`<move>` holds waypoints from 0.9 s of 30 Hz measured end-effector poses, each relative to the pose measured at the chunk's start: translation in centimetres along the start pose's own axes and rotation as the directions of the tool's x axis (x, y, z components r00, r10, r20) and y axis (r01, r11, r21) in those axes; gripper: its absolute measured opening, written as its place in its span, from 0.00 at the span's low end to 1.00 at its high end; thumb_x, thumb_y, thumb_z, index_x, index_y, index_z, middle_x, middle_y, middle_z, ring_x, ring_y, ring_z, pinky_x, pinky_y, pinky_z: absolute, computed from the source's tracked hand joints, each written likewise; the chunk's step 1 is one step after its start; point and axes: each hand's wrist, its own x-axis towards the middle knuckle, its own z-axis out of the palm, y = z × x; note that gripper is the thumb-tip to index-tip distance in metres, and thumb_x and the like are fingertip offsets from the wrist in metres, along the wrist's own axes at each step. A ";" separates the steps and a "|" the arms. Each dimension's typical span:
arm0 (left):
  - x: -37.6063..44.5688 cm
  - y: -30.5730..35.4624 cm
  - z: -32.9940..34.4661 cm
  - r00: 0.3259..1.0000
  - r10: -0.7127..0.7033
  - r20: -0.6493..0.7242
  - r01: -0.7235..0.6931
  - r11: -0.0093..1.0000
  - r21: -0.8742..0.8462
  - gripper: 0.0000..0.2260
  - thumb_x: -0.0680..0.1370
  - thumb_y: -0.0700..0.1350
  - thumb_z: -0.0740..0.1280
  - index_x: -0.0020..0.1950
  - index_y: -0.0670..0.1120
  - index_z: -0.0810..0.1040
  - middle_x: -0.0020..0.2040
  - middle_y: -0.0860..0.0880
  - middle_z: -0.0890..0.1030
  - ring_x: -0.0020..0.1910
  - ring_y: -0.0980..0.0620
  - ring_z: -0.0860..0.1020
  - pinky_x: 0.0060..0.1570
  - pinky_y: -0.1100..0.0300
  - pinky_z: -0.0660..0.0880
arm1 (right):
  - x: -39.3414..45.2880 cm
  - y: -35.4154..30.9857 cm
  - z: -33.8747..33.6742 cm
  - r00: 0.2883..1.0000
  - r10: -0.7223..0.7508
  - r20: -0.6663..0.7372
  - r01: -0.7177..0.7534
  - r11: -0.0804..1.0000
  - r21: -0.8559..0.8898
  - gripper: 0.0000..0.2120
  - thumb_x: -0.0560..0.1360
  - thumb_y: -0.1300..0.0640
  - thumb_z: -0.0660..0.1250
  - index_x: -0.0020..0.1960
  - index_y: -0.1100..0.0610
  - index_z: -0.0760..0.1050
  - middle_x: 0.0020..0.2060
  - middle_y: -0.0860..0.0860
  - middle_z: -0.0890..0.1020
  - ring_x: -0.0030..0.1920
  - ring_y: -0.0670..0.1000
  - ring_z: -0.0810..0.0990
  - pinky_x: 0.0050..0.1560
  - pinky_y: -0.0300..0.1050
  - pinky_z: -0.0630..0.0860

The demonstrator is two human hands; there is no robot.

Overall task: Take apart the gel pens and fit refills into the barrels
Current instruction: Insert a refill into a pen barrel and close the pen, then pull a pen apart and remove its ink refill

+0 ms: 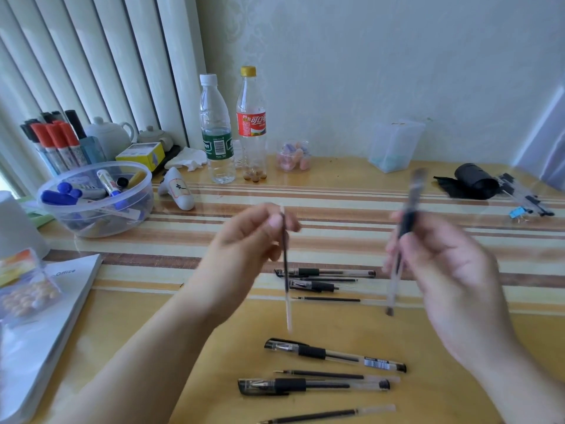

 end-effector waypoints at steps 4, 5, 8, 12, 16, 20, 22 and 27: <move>0.8 0.0 -1.1 0.930 -0.192 -0.312 0.052 0.912 -0.408 0.12 0.83 0.39 0.57 0.43 0.43 0.75 0.34 0.48 0.70 0.30 0.54 0.66 0.31 0.66 0.67 | -1.0 1.3 1.1 0.910 0.221 0.351 0.156 0.601 -0.784 0.10 0.73 0.43 0.66 0.54 0.40 0.78 0.39 0.37 0.79 0.44 0.36 0.73 0.39 0.33 0.71; 0.9 -0.1 -1.1 0.915 -0.236 -0.328 0.067 0.889 -0.454 0.11 0.83 0.40 0.57 0.43 0.43 0.75 0.33 0.49 0.70 0.29 0.55 0.66 0.29 0.67 0.68 | -1.2 1.3 1.5 0.875 0.289 0.388 0.179 0.552 -0.815 0.08 0.74 0.42 0.66 0.52 0.40 0.78 0.39 0.36 0.77 0.45 0.35 0.72 0.41 0.33 0.69; 1.0 -0.3 -1.0 0.904 -0.297 -0.307 0.105 0.851 -0.514 0.11 0.82 0.40 0.58 0.43 0.43 0.76 0.31 0.49 0.72 0.27 0.55 0.70 0.28 0.65 0.71 | -1.2 1.1 1.5 0.819 0.371 0.438 0.179 0.559 -0.809 0.08 0.74 0.41 0.66 0.49 0.43 0.79 0.40 0.37 0.77 0.47 0.37 0.72 0.46 0.36 0.73; 0.7 -0.2 -0.2 0.937 -0.290 -0.196 0.161 0.854 -0.494 0.10 0.81 0.39 0.58 0.43 0.43 0.77 0.32 0.47 0.76 0.28 0.52 0.74 0.31 0.63 0.75 | -0.9 0.4 0.7 0.790 0.429 0.437 0.131 0.580 -0.804 0.13 0.73 0.36 0.63 0.47 0.43 0.80 0.41 0.38 0.79 0.46 0.37 0.75 0.47 0.37 0.75; 0.1 -0.6 0.7 0.962 -0.264 -0.062 0.224 0.903 -0.367 0.11 0.81 0.36 0.57 0.45 0.40 0.77 0.35 0.43 0.78 0.30 0.50 0.77 0.34 0.60 0.76 | 0.2 -0.6 -1.5 0.895 0.329 0.301 -0.035 0.725 -0.687 0.19 0.66 0.30 0.64 0.48 0.41 0.80 0.42 0.39 0.82 0.38 0.42 0.80 0.37 0.37 0.76; -0.4 -1.1 1.6 0.955 -0.271 0.124 0.294 0.924 -0.245 0.07 0.75 0.36 0.61 0.48 0.38 0.78 0.39 0.40 0.81 0.34 0.47 0.80 0.36 0.60 0.79 | -0.1 -0.4 -0.7 0.894 0.299 0.334 -0.052 0.809 -0.586 0.14 0.67 0.33 0.68 0.50 0.33 0.78 0.47 0.36 0.83 0.39 0.57 0.82 0.41 0.52 0.80; -0.5 -1.3 1.6 0.941 -0.282 0.188 0.314 0.935 -0.167 0.07 0.74 0.36 0.62 0.48 0.38 0.78 0.40 0.40 0.82 0.35 0.47 0.81 0.37 0.60 0.79 | -0.2 -0.2 -0.2 0.908 0.273 0.318 -0.028 0.797 -0.604 0.05 0.68 0.40 0.70 0.44 0.35 0.79 0.41 0.35 0.83 0.35 0.46 0.80 0.37 0.39 0.76; -0.5 -0.8 0.1 0.956 -0.177 0.234 0.036 0.862 0.505 0.05 0.74 0.39 0.68 0.48 0.46 0.81 0.43 0.49 0.84 0.41 0.51 0.81 0.41 0.57 0.78 | -0.4 0.2 -0.6 0.863 0.333 0.381 0.104 0.621 -0.777 0.12 0.72 0.37 0.64 0.40 0.43 0.81 0.38 0.42 0.83 0.38 0.41 0.78 0.38 0.36 0.75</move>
